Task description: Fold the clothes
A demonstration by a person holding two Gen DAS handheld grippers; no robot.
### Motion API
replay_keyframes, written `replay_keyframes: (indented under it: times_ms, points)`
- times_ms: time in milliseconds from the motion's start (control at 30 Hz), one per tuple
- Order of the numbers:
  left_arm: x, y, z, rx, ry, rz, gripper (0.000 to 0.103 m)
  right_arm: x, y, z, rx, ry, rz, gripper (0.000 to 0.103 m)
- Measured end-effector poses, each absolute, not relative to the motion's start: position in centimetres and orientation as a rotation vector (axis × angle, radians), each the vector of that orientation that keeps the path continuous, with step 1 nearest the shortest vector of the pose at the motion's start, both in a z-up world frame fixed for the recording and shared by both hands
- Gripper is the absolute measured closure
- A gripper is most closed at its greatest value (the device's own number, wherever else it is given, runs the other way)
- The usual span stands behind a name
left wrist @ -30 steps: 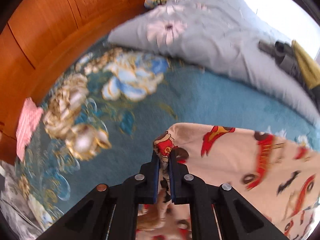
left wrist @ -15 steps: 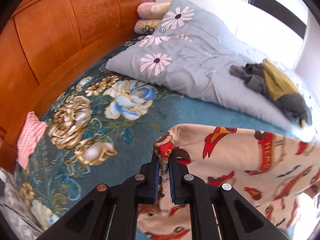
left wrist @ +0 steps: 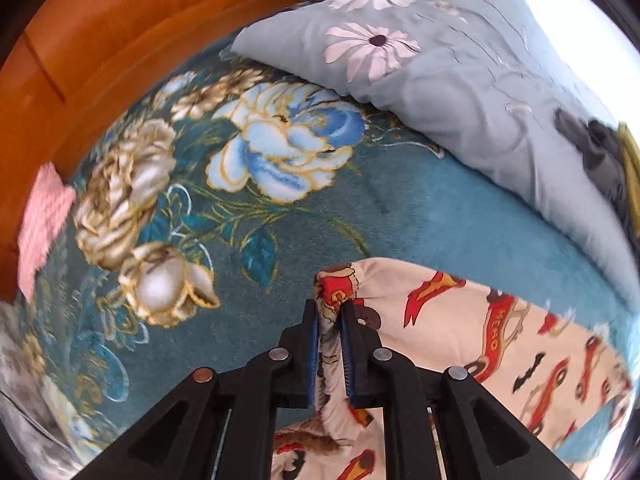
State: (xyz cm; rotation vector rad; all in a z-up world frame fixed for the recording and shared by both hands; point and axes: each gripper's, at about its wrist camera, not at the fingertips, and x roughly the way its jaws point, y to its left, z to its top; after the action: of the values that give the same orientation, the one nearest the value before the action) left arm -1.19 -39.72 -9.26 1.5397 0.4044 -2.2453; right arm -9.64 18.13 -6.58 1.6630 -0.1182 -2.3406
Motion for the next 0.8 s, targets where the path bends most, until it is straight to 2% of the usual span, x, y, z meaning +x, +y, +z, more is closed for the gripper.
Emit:
replay_keyframes:
  times_ms: [33,100,133,167,200,267,300,333,467,500,533,600,700,800]
  points:
    - [-0.9,-40.0,-9.5,1.541,0.46,-2.249,0.087,-9.0,18.4,-6.3,1.647,-0.108,-2.33,0.101]
    - [-0.4,-40.6,-9.9,1.55,0.572,-2.247,0.072,-7.3,18.5,-6.2,1.632,0.001,-2.303,0.101]
    - [0.2,-40.9,-10.2,1.563,0.642,-2.231,0.057,-6.2,18.7,-6.5,1.637,0.053,-2.28,0.101]
    - [0.7,-40.9,-10.3,1.556,0.693,-2.229,0.049,-5.4,18.9,-7.0,1.653,0.08,-2.253,0.1]
    - [1.2,-41.0,-10.4,1.547,0.744,-2.227,0.048,-4.5,19.3,-7.6,1.67,0.084,-2.232,0.095]
    - [2.8,-40.9,-10.3,1.524,0.829,-2.222,0.048,-2.7,20.1,-9.0,1.702,0.062,-2.193,0.072]
    - [3.6,-40.9,-10.3,1.507,0.87,-2.211,0.047,-2.1,20.5,-9.8,1.724,0.034,-2.177,0.056]
    - [4.4,-40.9,-10.3,1.491,0.911,-2.2,0.044,-1.6,20.9,-10.6,1.751,-0.004,-2.159,0.054]
    - [7.6,-40.3,-10.5,1.456,1.046,-2.165,0.041,-0.6,21.9,-13.4,1.846,-0.075,-2.16,0.055]
    - [8.4,-40.1,-10.6,1.454,1.071,-2.158,0.041,-0.5,22.2,-13.8,1.856,-0.11,-2.164,0.064]
    - [9.1,-39.9,-10.7,1.457,1.072,-2.153,0.041,-0.6,22.4,-13.9,1.861,-0.134,-2.173,0.081]
    - [10.4,-39.5,-10.7,1.462,1.078,-2.147,0.041,-0.6,22.5,-13.8,1.871,-0.129,-2.183,0.099]
    - [12.3,-39.2,-10.5,1.464,1.087,-2.147,0.041,-0.5,22.6,-12.0,1.825,-0.165,-2.126,0.102]
    - [13.9,-39.5,-9.8,1.454,1.064,-2.152,0.041,-0.4,23.9,-6.5,1.663,-0.282,-2.096,0.102]
